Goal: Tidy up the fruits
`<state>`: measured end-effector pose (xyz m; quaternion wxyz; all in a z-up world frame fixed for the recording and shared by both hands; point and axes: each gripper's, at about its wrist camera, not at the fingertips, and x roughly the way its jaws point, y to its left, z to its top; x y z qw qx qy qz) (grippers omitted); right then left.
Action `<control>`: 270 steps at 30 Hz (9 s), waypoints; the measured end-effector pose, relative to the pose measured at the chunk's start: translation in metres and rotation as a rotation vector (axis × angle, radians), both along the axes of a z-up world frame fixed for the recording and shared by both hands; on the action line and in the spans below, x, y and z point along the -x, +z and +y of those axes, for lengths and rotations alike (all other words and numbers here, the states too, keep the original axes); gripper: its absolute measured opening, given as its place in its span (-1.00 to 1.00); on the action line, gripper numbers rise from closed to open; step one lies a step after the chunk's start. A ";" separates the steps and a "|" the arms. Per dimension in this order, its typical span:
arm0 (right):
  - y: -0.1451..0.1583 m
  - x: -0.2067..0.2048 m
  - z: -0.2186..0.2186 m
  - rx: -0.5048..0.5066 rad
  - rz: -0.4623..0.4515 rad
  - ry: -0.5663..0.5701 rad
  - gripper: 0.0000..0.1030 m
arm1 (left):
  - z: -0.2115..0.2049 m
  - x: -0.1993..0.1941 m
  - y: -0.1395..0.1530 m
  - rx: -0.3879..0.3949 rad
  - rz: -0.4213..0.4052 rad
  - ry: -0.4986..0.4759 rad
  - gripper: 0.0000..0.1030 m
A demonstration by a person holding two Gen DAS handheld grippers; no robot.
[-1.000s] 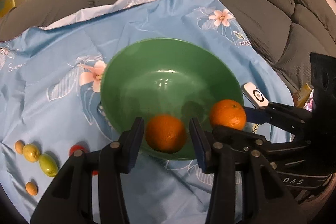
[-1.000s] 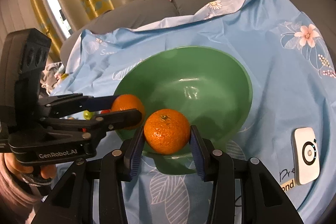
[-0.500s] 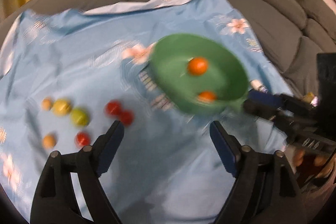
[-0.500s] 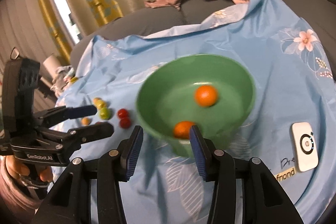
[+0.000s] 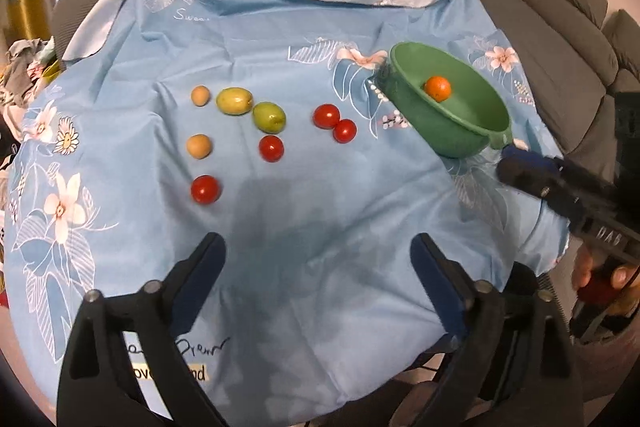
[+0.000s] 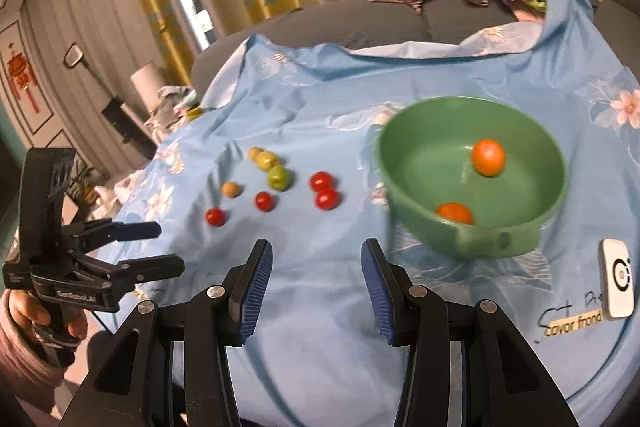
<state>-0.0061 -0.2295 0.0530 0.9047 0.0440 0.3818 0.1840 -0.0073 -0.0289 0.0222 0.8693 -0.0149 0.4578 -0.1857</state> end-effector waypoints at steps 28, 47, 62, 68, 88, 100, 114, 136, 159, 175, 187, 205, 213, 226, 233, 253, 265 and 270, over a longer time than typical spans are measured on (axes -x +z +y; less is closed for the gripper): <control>-0.024 -0.021 0.062 0.075 0.100 0.094 0.01 | 0.047 0.001 -0.015 0.026 -0.030 0.058 0.92; -0.060 -0.084 0.102 0.096 0.181 0.188 0.01 | 0.055 -0.054 -0.046 -0.025 -0.006 0.032 0.41; -0.083 -0.134 0.133 0.171 0.198 0.235 -0.11 | 0.050 -0.101 -0.080 -0.130 0.068 0.006 -0.15; -0.092 -0.144 0.145 0.205 0.212 0.259 -0.31 | 0.048 -0.102 -0.084 -0.184 0.043 0.007 -0.26; -0.080 -0.125 0.118 0.132 0.188 0.229 -0.48 | 0.061 -0.082 -0.065 -0.021 0.035 0.041 -0.50; -0.048 -0.088 0.082 0.084 0.114 0.164 -0.48 | 0.031 -0.057 -0.028 0.032 -0.012 -0.010 -0.50; -0.014 -0.062 0.019 0.040 0.018 0.043 -0.48 | -0.040 -0.065 0.014 0.025 -0.097 -0.152 -0.49; -0.010 -0.060 -0.093 -0.002 0.003 -0.234 -0.48 | -0.174 -0.118 0.015 0.047 -0.089 -0.396 -0.48; -0.006 -0.035 -0.118 -0.082 0.025 -0.309 -0.32 | -0.072 -0.078 -0.009 -0.019 -0.036 -0.155 0.54; 0.008 -0.010 -0.018 -0.029 0.019 -0.067 -0.32 | 0.006 -0.015 -0.005 -0.008 -0.036 -0.022 0.60; -0.003 -0.004 0.022 -0.004 0.041 0.041 -0.32 | 0.012 -0.002 -0.009 -0.033 -0.027 -0.018 0.63; -0.025 -0.033 0.030 0.022 0.106 0.029 -0.31 | 0.010 -0.023 -0.023 -0.014 0.013 -0.035 0.64; -0.040 -0.059 0.038 0.059 0.152 0.027 -0.31 | 0.018 -0.037 -0.034 0.004 0.030 -0.033 0.64; -0.070 -0.124 0.068 0.252 0.175 0.038 -0.31 | 0.033 -0.052 -0.044 0.047 0.046 -0.031 0.63; -0.084 -0.145 0.076 0.320 0.213 0.054 -0.32 | 0.031 -0.062 -0.050 0.057 0.056 -0.048 0.63; -0.074 -0.098 0.041 0.139 0.199 0.113 -0.42 | -0.028 -0.119 -0.044 0.064 -0.006 -0.147 0.50; -0.068 -0.084 0.027 0.044 0.168 0.143 -0.42 | -0.084 -0.167 -0.067 -0.082 0.013 -0.220 -0.02; -0.067 -0.088 0.024 0.025 0.157 0.139 -0.42 | -0.089 -0.178 -0.077 -0.131 0.019 -0.201 -0.37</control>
